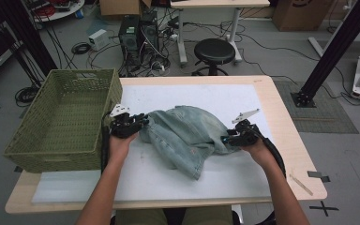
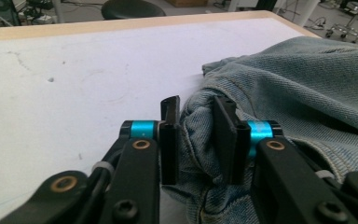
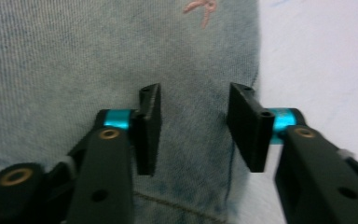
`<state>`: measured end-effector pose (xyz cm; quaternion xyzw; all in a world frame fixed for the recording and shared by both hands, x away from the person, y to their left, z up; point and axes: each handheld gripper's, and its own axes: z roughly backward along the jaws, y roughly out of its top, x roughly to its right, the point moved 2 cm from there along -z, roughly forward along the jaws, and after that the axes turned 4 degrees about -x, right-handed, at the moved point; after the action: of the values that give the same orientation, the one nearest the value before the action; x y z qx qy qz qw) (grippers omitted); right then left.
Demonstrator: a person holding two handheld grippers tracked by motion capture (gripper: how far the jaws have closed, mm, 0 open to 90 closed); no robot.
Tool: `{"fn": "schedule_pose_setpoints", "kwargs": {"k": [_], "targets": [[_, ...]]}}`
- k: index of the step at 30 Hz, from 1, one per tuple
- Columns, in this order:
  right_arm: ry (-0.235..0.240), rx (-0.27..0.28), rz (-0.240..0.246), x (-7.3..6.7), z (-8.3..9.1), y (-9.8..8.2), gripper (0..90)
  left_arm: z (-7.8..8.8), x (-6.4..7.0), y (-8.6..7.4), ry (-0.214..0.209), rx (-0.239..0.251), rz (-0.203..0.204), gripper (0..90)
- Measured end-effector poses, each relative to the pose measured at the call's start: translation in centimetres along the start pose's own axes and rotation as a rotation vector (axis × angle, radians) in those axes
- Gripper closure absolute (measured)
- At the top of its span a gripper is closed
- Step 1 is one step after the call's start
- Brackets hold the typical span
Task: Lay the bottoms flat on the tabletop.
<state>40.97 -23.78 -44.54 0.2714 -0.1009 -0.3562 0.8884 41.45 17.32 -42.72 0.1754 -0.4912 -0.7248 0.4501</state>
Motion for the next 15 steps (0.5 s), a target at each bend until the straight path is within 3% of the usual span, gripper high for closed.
{"fn": "schedule_pose_setpoints", "kwargs": {"k": [3,5,8,10,12,15], "targets": [[-0.039,-0.017,0.037,0.0,0.0,-0.1,89.0,0.2,-0.2,-0.1,-0.001,0.006,0.01,61.8],[-0.058,-0.015,0.037,0.3,0.4,-0.3,90.0,0.3,-0.3,-0.3,-0.003,0.008,0.019,56.3],[-0.13,-0.009,0.008,1.1,1.1,-0.8,90.0,0.6,-0.3,-0.5,-0.009,0.015,0.028,50.1],[-0.209,0.002,-0.026,1.9,1.9,-1.3,90.0,1.0,-0.2,-0.6,-0.012,0.022,0.024,46.9],[-0.317,0.032,-0.075,2.7,3.0,-1.8,90.0,1.3,0.2,-0.6,-0.017,0.031,0.024,44.0],[-0.415,0.071,-0.141,3.3,4.4,-2.6,90.0,1.6,1.0,-0.6,-0.026,0.033,0.005,43.1]]}}
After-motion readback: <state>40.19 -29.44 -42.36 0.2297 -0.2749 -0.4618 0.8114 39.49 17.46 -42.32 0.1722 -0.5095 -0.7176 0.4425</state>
